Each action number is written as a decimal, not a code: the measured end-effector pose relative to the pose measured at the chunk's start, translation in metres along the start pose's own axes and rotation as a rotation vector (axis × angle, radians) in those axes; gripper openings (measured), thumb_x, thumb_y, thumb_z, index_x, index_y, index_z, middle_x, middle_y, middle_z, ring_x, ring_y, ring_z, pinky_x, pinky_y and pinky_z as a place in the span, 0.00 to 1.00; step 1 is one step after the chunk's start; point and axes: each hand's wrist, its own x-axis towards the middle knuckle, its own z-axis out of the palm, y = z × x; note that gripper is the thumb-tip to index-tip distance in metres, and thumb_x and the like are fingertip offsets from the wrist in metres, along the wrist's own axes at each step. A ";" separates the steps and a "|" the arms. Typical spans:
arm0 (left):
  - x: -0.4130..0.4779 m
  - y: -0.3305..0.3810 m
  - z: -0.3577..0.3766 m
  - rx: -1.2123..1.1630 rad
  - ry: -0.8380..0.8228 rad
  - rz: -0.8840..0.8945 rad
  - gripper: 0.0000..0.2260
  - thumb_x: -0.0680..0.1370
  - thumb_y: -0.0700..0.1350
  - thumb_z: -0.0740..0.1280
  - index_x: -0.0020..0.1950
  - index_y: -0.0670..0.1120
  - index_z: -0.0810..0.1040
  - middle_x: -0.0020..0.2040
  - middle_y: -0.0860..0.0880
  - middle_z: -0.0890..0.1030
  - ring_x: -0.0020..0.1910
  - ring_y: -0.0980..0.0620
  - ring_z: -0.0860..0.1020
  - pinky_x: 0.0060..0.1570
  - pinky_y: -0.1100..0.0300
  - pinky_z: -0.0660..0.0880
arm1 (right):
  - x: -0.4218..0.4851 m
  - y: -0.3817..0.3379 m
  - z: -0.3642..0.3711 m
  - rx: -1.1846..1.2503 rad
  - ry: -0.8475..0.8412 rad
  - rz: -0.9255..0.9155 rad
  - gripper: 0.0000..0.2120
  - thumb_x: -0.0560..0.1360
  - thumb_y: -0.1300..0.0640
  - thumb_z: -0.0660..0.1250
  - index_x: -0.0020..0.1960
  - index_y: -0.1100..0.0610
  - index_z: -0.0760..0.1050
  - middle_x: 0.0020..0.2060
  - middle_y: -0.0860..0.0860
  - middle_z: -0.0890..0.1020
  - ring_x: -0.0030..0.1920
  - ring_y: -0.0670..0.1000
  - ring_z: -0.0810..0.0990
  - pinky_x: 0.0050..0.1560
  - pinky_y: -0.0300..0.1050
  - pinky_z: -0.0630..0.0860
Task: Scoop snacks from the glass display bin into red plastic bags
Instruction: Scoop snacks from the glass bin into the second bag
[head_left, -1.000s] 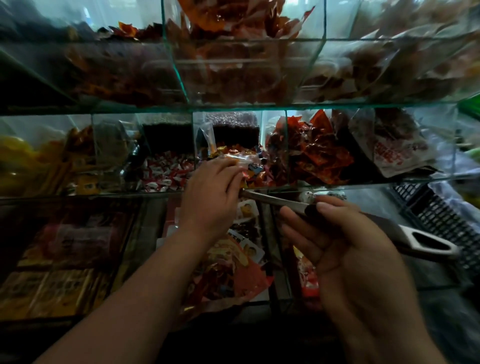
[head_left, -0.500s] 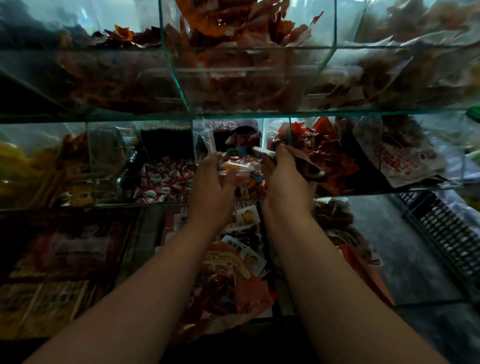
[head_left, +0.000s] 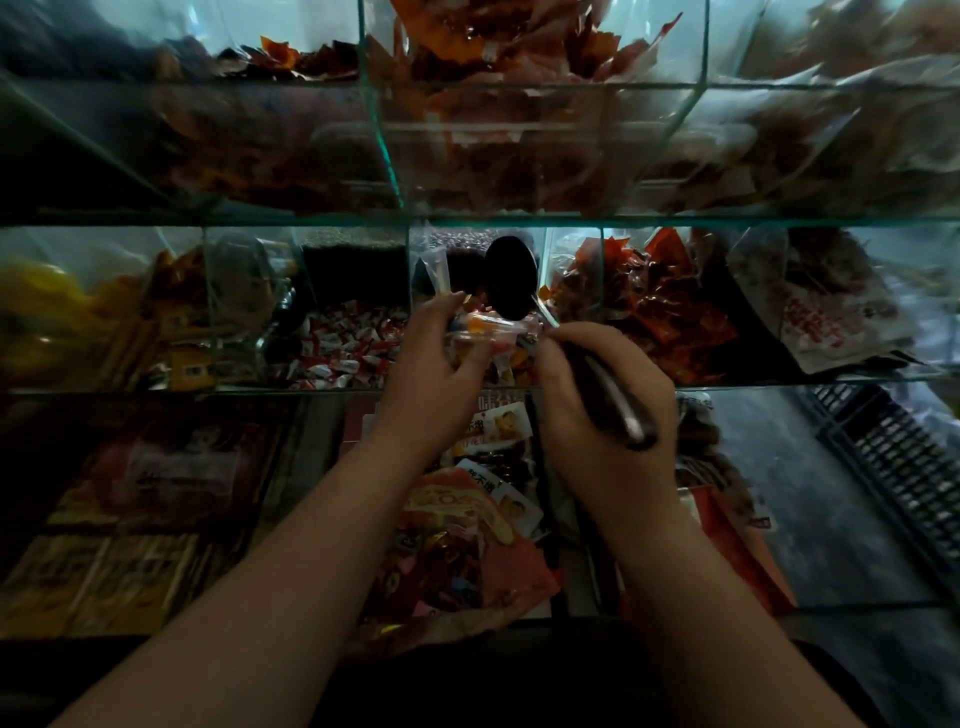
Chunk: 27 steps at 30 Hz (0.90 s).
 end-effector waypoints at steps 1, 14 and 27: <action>-0.009 0.004 -0.005 0.000 0.014 0.031 0.21 0.82 0.55 0.66 0.74 0.56 0.69 0.68 0.61 0.69 0.65 0.64 0.69 0.61 0.69 0.68 | -0.009 -0.012 -0.007 0.066 0.026 0.067 0.04 0.80 0.58 0.69 0.52 0.56 0.82 0.46 0.48 0.85 0.47 0.45 0.85 0.47 0.40 0.81; -0.129 0.000 -0.066 0.353 0.019 -0.036 0.18 0.77 0.42 0.72 0.66 0.48 0.76 0.62 0.53 0.73 0.63 0.51 0.73 0.64 0.51 0.74 | -0.075 -0.084 -0.066 0.415 -0.005 0.651 0.11 0.76 0.55 0.66 0.37 0.48 0.82 0.37 0.57 0.87 0.41 0.58 0.89 0.34 0.48 0.82; -0.140 -0.034 -0.098 0.503 -0.029 -0.272 0.10 0.73 0.48 0.76 0.49 0.56 0.76 0.50 0.58 0.76 0.48 0.55 0.77 0.44 0.56 0.76 | -0.092 -0.077 -0.066 0.274 -0.306 0.746 0.08 0.72 0.54 0.70 0.36 0.55 0.80 0.28 0.51 0.86 0.30 0.47 0.86 0.39 0.41 0.83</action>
